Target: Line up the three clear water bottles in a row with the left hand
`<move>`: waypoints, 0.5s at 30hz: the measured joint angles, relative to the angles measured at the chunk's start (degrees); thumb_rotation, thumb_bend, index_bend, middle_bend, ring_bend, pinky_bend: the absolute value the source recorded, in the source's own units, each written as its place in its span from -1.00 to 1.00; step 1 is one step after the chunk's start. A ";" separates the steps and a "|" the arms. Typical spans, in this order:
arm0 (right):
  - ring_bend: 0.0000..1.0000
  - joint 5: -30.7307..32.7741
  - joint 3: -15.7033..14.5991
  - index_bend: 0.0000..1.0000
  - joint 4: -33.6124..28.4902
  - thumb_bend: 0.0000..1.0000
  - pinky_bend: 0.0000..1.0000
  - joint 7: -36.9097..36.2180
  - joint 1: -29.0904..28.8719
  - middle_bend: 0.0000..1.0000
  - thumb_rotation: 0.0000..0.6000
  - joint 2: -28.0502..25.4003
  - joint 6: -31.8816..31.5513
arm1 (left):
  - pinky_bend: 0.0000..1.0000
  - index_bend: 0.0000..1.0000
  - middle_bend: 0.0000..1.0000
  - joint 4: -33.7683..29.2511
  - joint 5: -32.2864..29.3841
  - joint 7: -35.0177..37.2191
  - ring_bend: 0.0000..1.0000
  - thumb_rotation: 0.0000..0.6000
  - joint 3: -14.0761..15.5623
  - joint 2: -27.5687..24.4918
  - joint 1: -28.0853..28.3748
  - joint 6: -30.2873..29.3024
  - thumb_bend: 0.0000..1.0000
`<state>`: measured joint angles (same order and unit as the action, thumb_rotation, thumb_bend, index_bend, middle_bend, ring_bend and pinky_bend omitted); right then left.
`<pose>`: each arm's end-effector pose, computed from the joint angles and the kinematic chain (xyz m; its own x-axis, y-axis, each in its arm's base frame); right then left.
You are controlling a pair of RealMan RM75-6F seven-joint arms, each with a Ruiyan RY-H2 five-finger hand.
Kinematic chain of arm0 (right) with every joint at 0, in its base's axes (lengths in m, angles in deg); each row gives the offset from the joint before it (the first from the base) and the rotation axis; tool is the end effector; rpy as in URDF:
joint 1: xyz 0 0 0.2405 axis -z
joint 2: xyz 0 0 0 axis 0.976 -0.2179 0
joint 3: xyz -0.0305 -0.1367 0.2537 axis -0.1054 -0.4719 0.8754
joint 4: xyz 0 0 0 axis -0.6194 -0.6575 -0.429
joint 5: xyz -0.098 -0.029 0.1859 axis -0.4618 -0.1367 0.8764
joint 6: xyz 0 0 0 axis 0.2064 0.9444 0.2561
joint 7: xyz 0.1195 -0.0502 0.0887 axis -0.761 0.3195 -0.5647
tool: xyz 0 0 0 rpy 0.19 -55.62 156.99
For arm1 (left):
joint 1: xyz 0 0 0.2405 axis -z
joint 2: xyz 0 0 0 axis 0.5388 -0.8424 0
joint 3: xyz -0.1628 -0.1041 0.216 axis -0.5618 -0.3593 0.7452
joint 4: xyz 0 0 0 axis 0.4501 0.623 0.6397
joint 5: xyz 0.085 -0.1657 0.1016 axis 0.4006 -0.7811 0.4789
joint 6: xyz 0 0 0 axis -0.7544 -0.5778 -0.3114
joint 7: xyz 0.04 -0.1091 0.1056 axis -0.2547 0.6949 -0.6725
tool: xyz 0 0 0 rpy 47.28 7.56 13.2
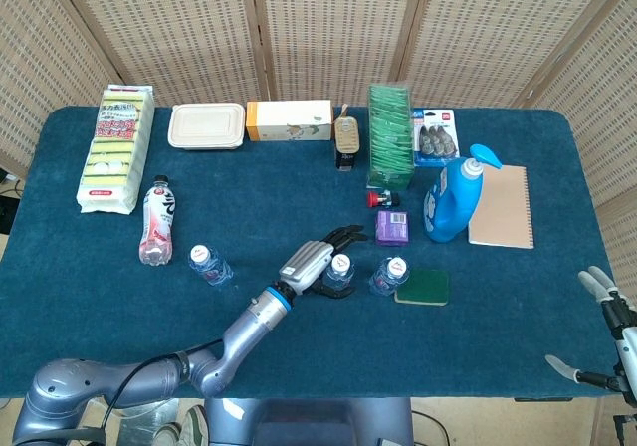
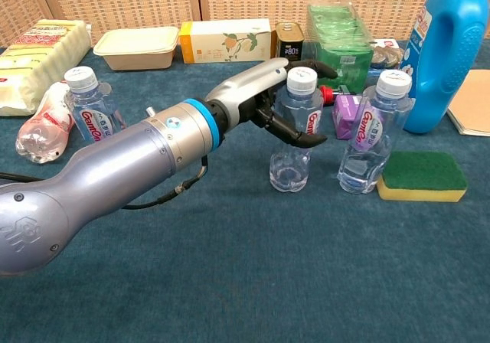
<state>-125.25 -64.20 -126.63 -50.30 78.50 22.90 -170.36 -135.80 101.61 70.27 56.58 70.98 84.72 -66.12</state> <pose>-0.3270 -0.1444 0.2290 -0.0399 -0.0453 0.9982 -0.9984 -0.0379 -0.0417 -0.0294 0.3570 -0.1398 -0.1056 0.5381 0.8362 0.8388 -0.4035 0.3655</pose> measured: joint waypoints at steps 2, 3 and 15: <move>-1.00 0.01 0.01 -0.98 0.03 -1.00 -1.00 -0.07 0.01 -1.00 1.00 0.00 -0.04 | -0.34 -0.86 -0.92 -0.90 0.25 0.31 -0.91 1.00 0.04 -0.46 -0.20 -0.46 -0.48; -1.00 -0.04 0.00 -0.98 0.05 -1.00 -1.00 -0.10 0.04 -1.00 1.00 -0.01 -0.11 | -0.36 -0.88 -0.93 -1.37 0.35 0.41 -0.93 1.00 0.05 -0.73 -0.29 -0.67 -0.48; -1.00 -0.99 -0.30 -0.98 -0.11 -1.00 -1.00 0.42 0.24 -1.00 1.00 0.04 -0.69 | -0.69 -1.00 -1.00 -13.54 1.66 0.96 -1.00 1.00 -0.94 -8.95 -2.83 -4.64 -0.56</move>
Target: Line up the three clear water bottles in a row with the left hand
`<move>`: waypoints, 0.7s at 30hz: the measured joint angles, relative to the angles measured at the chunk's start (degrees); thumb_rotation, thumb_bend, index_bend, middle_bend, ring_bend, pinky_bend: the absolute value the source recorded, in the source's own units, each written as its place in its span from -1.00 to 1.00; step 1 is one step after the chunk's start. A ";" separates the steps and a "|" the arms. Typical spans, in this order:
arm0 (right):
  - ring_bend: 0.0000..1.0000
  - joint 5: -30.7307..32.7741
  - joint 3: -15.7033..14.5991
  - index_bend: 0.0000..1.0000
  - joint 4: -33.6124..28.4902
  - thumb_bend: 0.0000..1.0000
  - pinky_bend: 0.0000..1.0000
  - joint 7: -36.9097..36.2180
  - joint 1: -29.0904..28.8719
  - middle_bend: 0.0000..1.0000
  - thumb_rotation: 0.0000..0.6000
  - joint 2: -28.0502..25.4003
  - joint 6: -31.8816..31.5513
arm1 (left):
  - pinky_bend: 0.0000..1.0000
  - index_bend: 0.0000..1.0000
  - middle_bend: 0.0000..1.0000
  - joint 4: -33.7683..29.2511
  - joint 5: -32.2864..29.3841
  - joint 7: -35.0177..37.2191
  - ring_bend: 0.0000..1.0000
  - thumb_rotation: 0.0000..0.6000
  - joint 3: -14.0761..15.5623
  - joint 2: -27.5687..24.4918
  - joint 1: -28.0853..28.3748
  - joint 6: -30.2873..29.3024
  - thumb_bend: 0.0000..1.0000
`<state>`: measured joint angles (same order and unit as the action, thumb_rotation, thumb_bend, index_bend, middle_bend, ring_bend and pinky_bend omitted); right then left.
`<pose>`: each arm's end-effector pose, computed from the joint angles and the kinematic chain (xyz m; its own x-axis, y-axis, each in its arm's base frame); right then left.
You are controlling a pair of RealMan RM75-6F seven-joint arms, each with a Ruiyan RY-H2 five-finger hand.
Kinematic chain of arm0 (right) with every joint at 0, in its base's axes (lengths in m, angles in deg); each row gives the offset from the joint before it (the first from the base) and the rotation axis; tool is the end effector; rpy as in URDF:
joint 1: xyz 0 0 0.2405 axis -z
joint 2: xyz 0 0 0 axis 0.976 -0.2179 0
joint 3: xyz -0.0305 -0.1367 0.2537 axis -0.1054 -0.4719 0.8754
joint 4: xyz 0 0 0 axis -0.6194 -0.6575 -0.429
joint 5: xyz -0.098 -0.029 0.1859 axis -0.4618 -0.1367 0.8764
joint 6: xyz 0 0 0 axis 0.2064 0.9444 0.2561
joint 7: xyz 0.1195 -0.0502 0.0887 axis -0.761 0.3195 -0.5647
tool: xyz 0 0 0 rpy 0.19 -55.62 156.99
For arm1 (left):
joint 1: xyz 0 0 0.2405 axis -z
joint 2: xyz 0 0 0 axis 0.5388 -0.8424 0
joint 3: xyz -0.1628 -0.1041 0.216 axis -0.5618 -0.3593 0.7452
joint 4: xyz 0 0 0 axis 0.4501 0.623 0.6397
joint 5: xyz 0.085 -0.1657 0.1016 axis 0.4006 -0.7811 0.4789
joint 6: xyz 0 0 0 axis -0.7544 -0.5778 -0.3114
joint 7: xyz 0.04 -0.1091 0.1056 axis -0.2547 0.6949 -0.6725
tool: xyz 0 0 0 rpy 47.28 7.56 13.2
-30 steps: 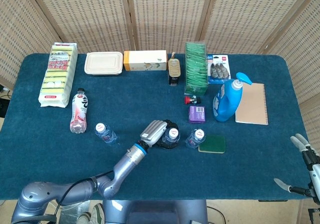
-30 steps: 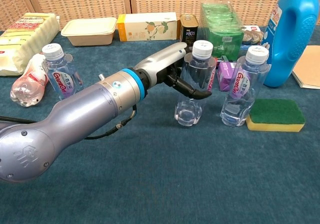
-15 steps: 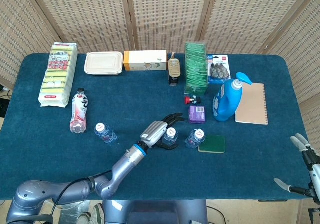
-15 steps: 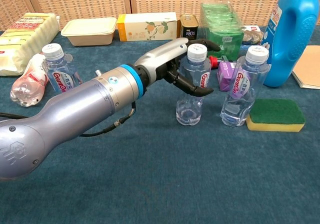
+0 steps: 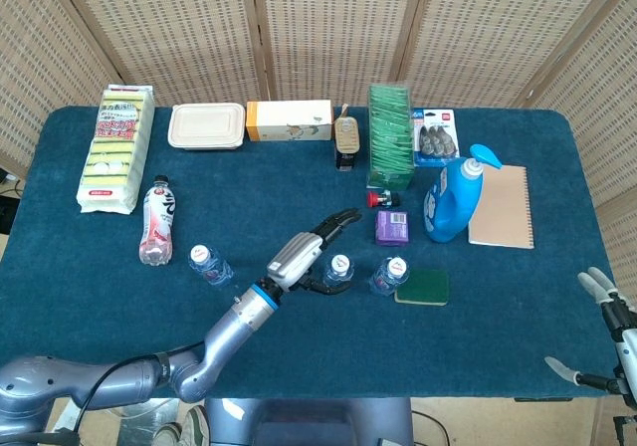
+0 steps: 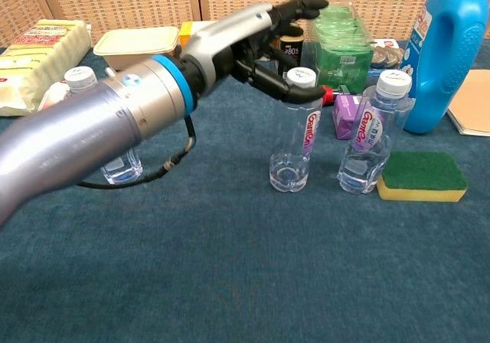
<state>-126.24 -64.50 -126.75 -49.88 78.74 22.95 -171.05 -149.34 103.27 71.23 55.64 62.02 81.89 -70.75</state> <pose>-0.3243 -0.1418 0.2282 -0.0365 -0.0476 0.9982 -0.9979 -0.0516 -0.0390 -0.0242 0.3528 -0.0780 -0.1999 0.5118 0.8355 0.7784 -0.4350 0.4527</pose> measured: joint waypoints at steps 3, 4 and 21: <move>-1.00 -0.24 -0.11 -0.98 -0.18 -1.00 -1.00 0.42 0.02 -1.00 1.00 0.03 -0.05 | -0.74 -1.00 -1.00 -4.28 0.17 -0.22 -1.00 1.00 -0.71 -3.67 -1.02 -1.27 -0.60; -1.00 -0.29 -0.13 -0.98 -0.24 -1.00 -1.00 0.56 0.03 -1.00 1.00 0.04 -0.05 | -0.79 -1.00 -1.00 -5.56 0.22 -0.29 -1.00 1.00 -0.93 -4.90 -1.37 -1.66 -0.64; -1.00 -1.65 -0.79 -0.98 -1.54 -1.00 -1.00 4.42 -0.17 -1.00 1.00 0.61 0.42 | -0.96 -1.00 -1.00 -18.98 6.22 14.85 -1.00 1.00 1.32 -32.93 -15.94 -10.59 -0.89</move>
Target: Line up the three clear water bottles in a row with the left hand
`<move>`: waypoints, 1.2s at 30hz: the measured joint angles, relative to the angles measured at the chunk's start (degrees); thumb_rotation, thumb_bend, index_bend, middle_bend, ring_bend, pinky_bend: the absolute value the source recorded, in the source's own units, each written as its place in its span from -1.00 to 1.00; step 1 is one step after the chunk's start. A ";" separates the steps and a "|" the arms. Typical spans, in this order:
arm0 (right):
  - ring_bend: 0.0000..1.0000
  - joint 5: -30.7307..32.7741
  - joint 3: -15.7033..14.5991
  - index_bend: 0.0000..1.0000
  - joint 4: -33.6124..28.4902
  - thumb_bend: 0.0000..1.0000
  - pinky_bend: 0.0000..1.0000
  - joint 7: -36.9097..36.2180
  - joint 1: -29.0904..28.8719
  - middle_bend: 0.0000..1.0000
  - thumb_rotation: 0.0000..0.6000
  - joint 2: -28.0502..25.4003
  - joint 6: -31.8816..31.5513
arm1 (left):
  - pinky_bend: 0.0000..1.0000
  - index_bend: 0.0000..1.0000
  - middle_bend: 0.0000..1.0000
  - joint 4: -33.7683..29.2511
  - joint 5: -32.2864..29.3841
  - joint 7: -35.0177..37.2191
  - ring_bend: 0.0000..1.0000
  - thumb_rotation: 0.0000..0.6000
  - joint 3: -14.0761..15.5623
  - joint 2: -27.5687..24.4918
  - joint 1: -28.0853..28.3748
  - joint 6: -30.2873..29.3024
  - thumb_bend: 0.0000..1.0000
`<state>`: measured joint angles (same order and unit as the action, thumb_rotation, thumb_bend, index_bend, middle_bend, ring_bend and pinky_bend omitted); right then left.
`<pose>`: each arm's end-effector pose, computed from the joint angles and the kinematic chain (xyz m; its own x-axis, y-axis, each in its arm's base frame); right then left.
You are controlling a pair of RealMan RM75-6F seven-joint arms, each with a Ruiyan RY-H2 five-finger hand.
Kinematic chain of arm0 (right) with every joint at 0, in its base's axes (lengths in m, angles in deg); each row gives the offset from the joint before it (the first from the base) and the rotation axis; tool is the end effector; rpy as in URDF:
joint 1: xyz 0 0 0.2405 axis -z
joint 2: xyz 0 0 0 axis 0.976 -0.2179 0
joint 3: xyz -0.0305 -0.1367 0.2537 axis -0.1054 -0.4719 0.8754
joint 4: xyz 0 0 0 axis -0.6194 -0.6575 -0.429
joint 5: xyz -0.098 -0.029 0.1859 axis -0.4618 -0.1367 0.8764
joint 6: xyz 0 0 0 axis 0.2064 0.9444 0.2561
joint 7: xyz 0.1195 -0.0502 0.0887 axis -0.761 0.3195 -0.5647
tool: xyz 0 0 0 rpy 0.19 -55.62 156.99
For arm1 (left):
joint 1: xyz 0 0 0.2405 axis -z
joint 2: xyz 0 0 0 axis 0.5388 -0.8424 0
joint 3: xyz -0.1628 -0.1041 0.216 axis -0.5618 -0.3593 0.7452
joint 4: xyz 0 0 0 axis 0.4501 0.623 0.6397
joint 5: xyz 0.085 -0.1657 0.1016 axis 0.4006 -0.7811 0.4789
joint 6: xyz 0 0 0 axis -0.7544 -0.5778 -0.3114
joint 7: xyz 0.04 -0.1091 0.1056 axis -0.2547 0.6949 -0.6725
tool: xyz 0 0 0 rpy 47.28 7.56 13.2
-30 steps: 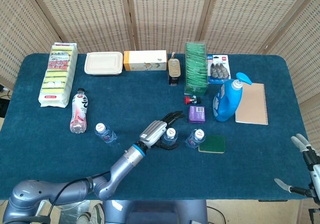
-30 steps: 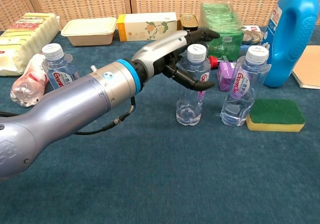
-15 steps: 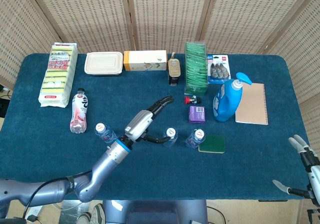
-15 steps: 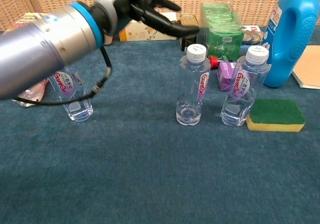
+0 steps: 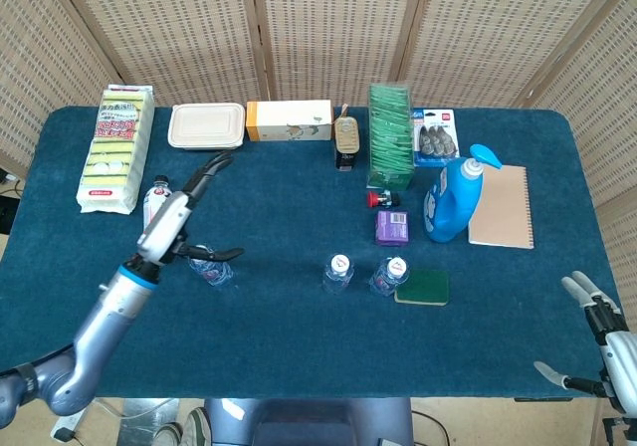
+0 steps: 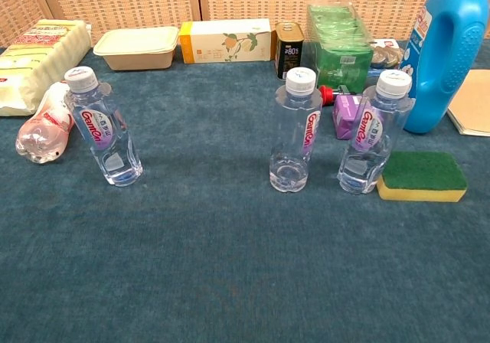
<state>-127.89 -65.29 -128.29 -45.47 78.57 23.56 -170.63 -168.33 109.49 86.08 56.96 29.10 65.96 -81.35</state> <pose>-0.3164 -0.1396 0.2178 0.0027 -0.0727 0.9974 -0.9975 -0.0710 -0.0024 -0.1354 0.3464 0.1137 -0.3262 0.3142 0.8915 0.8037 -0.4044 0.4366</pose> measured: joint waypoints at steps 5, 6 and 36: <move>-1.00 -0.50 -0.23 -0.98 -0.34 -1.00 -1.00 0.70 0.00 -1.00 1.00 0.07 -0.02 | -0.96 -1.00 -1.00 5.98 6.01 11.94 -1.00 1.00 5.62 -3.85 -5.63 -4.71 -0.89; -1.00 -0.75 -0.33 -0.98 -0.48 -1.00 -1.00 0.92 0.04 -1.00 1.00 0.08 -0.13 | -0.95 -1.00 -1.00 7.54 6.59 13.47 -1.00 1.00 6.52 -3.95 -6.32 -5.31 -0.89; -1.00 -0.45 -0.77 -0.98 -0.53 -1.00 -1.00 0.52 -0.55 -1.00 1.00 -0.05 0.62 | -0.79 -1.00 -1.00 47.93 9.89 33.38 -1.00 1.00 15.29 26.55 -5.68 -6.63 -0.77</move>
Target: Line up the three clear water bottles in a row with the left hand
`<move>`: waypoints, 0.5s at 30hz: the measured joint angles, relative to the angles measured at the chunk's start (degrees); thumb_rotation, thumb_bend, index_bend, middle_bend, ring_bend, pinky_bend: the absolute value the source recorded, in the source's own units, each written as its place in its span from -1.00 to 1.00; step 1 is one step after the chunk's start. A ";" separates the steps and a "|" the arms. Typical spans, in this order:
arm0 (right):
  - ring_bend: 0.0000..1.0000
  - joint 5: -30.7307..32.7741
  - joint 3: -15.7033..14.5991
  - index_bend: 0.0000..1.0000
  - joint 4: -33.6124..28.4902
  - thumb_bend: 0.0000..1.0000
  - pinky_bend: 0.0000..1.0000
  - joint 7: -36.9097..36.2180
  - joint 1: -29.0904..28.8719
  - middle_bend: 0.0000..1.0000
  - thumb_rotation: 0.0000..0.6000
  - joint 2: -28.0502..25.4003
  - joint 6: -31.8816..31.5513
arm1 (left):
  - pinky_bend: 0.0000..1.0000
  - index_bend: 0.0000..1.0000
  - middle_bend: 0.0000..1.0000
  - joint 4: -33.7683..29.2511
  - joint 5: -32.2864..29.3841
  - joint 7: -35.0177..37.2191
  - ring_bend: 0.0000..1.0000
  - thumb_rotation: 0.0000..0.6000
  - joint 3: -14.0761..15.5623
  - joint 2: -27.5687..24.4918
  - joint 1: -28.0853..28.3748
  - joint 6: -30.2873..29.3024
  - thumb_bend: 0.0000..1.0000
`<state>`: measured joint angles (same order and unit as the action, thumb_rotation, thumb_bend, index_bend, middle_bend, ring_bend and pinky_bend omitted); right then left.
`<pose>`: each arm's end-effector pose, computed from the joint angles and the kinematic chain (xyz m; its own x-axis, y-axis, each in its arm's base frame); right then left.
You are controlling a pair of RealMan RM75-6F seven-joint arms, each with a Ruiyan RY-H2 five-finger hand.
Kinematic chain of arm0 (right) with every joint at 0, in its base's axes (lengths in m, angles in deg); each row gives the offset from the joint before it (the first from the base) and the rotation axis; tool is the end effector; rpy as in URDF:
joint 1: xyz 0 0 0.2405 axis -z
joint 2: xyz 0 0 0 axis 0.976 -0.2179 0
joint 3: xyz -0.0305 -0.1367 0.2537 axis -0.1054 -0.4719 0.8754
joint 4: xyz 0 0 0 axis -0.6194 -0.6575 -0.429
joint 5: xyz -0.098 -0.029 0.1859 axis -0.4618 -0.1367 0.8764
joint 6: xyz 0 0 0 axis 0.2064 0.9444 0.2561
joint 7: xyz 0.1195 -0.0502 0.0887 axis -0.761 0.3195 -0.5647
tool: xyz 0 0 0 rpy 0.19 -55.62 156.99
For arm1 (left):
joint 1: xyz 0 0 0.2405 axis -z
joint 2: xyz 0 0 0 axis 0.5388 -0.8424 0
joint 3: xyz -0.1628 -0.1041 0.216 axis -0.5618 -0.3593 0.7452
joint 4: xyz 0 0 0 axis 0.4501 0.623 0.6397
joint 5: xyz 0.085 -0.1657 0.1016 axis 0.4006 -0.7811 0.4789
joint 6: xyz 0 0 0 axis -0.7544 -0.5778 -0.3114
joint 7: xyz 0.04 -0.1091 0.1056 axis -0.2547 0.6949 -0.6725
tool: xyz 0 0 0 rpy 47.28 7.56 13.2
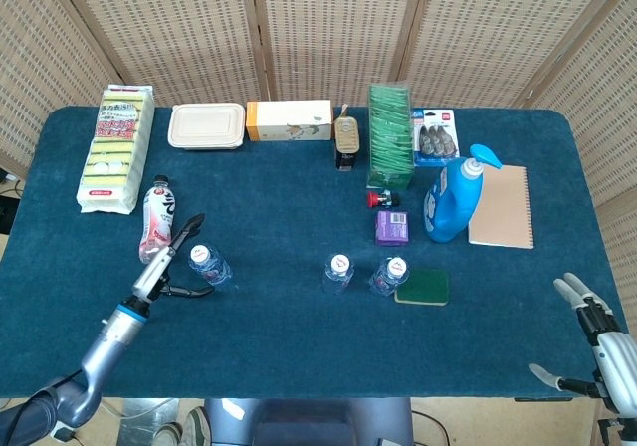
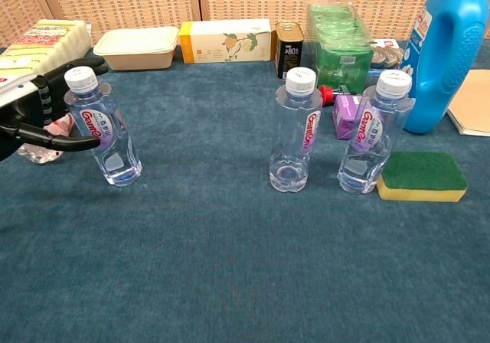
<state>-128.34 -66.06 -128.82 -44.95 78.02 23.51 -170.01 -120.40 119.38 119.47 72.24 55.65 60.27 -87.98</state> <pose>-0.3141 -0.1396 0.2138 0.0042 -0.0953 0.9954 -0.9972 -0.0748 -0.0030 -0.2822 0.3231 -0.0256 -0.4591 0.4178 0.7840 0.8081 -0.1702 0.5639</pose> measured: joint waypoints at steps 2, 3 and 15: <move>-1.00 -0.06 -0.01 -0.98 0.01 -1.00 -1.00 -0.11 -0.01 -1.00 1.00 -0.03 -0.07 | -0.74 -1.00 -1.00 0.95 -0.30 0.07 -1.00 1.00 -0.09 1.09 0.40 0.42 -0.73; -1.00 -0.10 -0.02 -0.98 0.03 -1.00 -1.00 -0.17 -0.01 -1.00 1.00 -0.05 -0.12 | -0.69 -1.00 -1.00 1.49 -0.60 0.06 -1.00 1.00 -0.19 1.82 0.67 0.82 -0.69; -1.00 0.02 -0.02 -0.98 0.50 -1.00 -1.00 -1.56 -0.08 -1.00 1.00 -0.24 -0.32 | -0.08 0.05 -0.26 1.77 -5.38 -7.31 -0.42 1.00 -2.75 5.94 1.08 2.65 -0.51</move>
<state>-128.32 -66.08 -128.32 -46.51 77.94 23.26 -170.33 -118.63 114.00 112.15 69.49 61.59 61.35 -85.33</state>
